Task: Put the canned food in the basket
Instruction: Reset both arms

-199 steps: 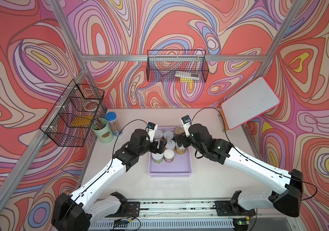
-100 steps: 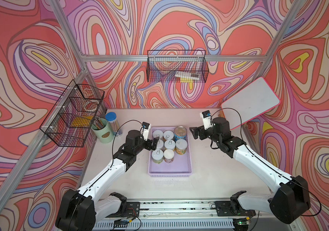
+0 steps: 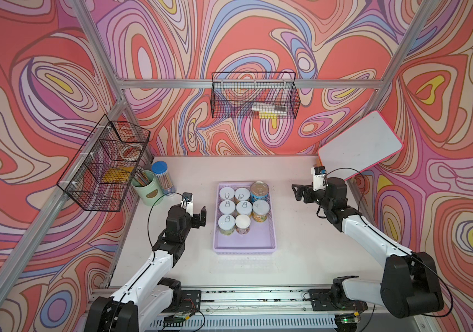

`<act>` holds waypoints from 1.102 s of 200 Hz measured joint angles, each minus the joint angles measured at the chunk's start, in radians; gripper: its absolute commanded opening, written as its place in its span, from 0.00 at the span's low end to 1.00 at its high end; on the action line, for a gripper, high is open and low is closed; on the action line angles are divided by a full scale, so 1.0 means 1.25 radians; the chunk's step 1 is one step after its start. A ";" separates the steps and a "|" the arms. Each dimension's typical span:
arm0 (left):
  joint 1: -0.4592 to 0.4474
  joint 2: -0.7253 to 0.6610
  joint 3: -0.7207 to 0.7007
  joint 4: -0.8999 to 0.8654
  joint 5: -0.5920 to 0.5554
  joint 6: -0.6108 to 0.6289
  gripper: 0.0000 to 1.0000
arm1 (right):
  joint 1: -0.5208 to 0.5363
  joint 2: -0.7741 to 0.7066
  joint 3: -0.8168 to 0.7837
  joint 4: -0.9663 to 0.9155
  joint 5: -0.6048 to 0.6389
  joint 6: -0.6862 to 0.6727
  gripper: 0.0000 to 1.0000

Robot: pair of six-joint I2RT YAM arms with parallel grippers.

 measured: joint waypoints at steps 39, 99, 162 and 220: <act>0.045 0.082 -0.049 0.104 -0.012 0.010 0.99 | -0.040 0.043 -0.045 0.097 0.044 -0.007 0.98; 0.109 0.164 -0.063 0.237 0.045 0.034 0.99 | -0.074 0.122 -0.089 0.215 0.064 -0.029 0.98; 0.168 0.284 -0.038 0.334 0.152 0.029 0.99 | -0.108 0.216 -0.121 0.365 0.049 -0.039 0.98; 0.175 0.439 -0.024 0.468 0.197 0.013 0.99 | -0.124 0.286 -0.170 0.528 0.031 -0.029 0.98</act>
